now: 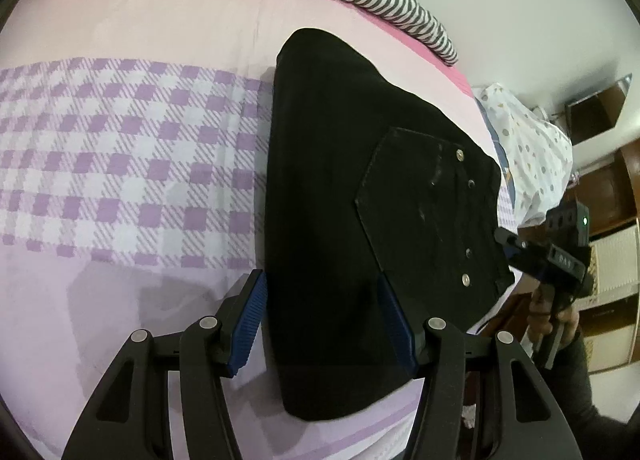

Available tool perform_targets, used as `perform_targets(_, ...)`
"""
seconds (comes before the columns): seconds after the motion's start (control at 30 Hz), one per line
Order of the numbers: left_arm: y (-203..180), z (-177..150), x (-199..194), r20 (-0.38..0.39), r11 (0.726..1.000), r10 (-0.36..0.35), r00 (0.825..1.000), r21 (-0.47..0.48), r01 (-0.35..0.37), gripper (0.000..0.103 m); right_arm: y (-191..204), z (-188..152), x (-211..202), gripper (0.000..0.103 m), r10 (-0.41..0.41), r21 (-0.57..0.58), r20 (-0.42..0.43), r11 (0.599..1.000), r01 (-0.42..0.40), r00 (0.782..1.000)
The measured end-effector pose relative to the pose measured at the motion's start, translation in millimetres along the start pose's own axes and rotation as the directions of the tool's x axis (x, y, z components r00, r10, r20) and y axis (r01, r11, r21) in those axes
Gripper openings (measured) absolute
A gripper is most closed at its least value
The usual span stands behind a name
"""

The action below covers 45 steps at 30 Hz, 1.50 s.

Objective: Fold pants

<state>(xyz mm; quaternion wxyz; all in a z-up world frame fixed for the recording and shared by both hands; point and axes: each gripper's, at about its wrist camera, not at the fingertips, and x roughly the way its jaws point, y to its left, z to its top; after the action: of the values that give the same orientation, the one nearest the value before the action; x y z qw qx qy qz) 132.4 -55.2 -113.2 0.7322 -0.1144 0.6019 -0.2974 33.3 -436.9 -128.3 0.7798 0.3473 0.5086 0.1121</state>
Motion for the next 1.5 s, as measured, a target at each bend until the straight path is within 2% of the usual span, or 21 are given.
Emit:
perform_targets(0.3,-3,17,11,0.006,1.000,-0.023,1.000,-0.019,0.023,0.058,-4,10,18,0.051,0.088,-0.036,-0.030,0.995,-0.089,0.996)
perform_targets(0.57,-14,26,20,0.020,0.999,-0.020,1.000,0.040,0.019,0.058,-7,15,35,0.049,0.207,-0.012,-0.039,0.978,-0.208,0.977)
perform_targets(0.73,-16,26,24,0.028,0.998,-0.020,0.999,0.052,0.019,0.058,-2,9,42,0.037,0.204,0.004,-0.014,0.979,-0.204,0.979)
perform_targets(0.87,-12,24,21,0.047,1.000,-0.014,0.999,0.020,0.013,0.041,4,1,40,0.028,0.177,0.029,0.040,0.984,-0.178,0.983)
perform_targets(0.97,-12,22,17,0.065,1.000,0.001,0.998,0.009,-0.001,0.034,20,-3,35,0.025,0.127,0.029,0.075,0.991,-0.129,0.989)
perform_targets(1.1,-23,19,12,0.094,0.999,0.030,0.995,0.038,-0.034,0.027,35,-5,30,0.023,0.088,0.049,0.103,0.994,-0.093,0.991)
perform_targets(1.27,-24,20,2,0.111,0.999,-0.006,0.994,0.038,0.002,0.020,58,-3,26,0.022,0.066,0.036,0.117,0.997,-0.070,0.991)
perform_targets(1.5,-21,18,-13,0.135,0.998,-0.043,0.990,0.045,0.037,0.017,92,5,25,0.022,0.060,0.010,0.117,0.998,-0.062,0.991)
